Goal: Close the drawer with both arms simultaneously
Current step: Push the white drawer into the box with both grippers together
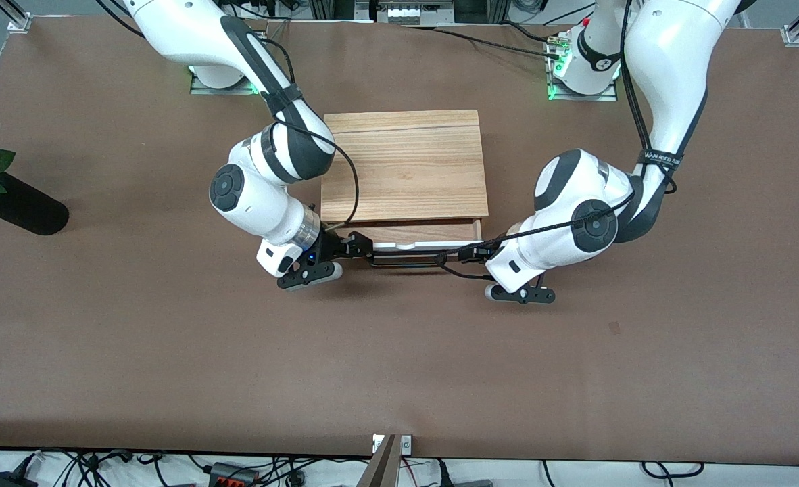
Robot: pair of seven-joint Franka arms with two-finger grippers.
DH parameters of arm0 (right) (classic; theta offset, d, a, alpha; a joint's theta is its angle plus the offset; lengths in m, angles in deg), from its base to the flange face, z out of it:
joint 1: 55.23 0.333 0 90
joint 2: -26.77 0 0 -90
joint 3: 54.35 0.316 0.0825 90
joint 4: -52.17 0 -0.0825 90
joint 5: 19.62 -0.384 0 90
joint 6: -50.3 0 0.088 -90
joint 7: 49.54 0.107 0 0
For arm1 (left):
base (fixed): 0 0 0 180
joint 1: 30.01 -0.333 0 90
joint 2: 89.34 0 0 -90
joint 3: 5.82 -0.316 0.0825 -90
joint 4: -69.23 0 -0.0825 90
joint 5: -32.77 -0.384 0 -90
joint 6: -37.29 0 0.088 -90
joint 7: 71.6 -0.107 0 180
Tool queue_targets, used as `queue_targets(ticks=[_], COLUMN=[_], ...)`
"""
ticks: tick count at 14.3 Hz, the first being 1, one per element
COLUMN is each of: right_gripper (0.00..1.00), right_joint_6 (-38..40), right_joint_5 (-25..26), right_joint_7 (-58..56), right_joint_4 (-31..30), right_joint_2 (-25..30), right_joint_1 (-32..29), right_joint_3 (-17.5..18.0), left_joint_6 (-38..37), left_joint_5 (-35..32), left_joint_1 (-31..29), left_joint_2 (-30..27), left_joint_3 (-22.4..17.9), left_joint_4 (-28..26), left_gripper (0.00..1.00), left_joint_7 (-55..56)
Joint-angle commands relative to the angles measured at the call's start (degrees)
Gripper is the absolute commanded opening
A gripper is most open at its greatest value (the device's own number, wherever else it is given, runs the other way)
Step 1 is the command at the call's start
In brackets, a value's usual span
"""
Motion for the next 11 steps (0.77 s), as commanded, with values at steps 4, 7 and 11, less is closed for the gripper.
queue_targets(ticks=[4, 7, 11], right_gripper=[1.00, 1.00, 1.00], right_joint_6=[5.85, 7.94, 15.06], right_joint_5=[-1.28, -1.36, -1.36], right_joint_7=[-0.36, -0.10, 0.16], right_joint_4=[-0.83, -0.92, -0.75], right_joint_2=[0.50, 0.50, 1.11], right_joint_1=[-0.07, 0.02, -0.42], right_joint_3=[0.08, 0.08, -0.44], left_joint_6=[-5.20, -6.17, -10.12], left_joint_5=[-0.45, -0.45, -0.45], left_joint_1=[0.81, 1.16, 1.34], left_joint_2=[-0.65, -0.65, -0.39], left_joint_3=[-0.55, -0.46, -0.37], left_joint_4=[-0.32, -0.41, -0.50], left_gripper=[1.00, 1.00, 1.00], left_joint_7=[0.32, 0.32, 0.15])
